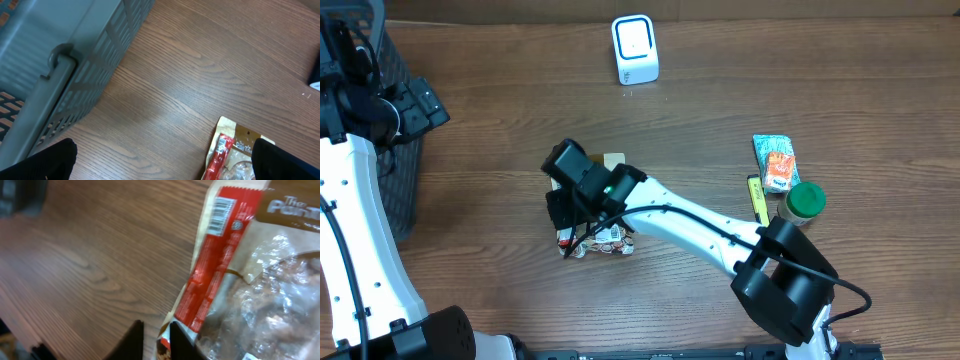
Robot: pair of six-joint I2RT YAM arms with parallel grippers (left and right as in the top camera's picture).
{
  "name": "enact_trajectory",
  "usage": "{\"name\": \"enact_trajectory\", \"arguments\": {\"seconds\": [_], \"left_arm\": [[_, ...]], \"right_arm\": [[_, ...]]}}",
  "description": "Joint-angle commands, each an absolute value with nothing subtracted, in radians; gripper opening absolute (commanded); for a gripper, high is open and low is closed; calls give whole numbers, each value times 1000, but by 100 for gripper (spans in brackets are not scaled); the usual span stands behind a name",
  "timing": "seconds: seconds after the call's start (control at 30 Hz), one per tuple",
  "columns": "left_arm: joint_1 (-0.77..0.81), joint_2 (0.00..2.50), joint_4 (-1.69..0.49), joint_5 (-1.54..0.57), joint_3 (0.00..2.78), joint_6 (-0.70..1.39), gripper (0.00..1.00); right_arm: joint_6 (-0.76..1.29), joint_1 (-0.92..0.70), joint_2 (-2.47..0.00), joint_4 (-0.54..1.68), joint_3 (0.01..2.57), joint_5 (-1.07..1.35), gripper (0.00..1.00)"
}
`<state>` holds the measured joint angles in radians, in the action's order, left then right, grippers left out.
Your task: Scan the item barcode
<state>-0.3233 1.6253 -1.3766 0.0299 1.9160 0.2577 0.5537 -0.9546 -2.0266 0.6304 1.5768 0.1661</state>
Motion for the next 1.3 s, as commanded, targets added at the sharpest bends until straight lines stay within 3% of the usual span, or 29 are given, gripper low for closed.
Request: {"name": "enact_trajectory", "arguments": {"seconds": [0.0, 0.4, 0.53, 0.77, 0.9, 1.27], "left_arm": [[-327, 1622, -1377, 26, 1933, 250, 100], [-327, 1622, -1377, 26, 1933, 250, 100], [-327, 1622, -1377, 26, 1933, 250, 100], [-327, 1623, -1377, 26, 1933, 250, 100], [-327, 1623, -1377, 26, 1933, 250, 100], [-327, 1623, -1377, 26, 1933, 250, 100]], "right_arm": [[580, -966, -2033, 618, 1570, 123, 4], [576, -978, -2039, 629, 1570, 124, 4], [577, -978, -2042, 628, 1570, 124, 15], [578, -980, -2082, 625, 1570, 123, 17], [580, -980, -2104, 621, 1570, 123, 26], [580, -981, -2105, 625, 1570, 97, 26]]}}
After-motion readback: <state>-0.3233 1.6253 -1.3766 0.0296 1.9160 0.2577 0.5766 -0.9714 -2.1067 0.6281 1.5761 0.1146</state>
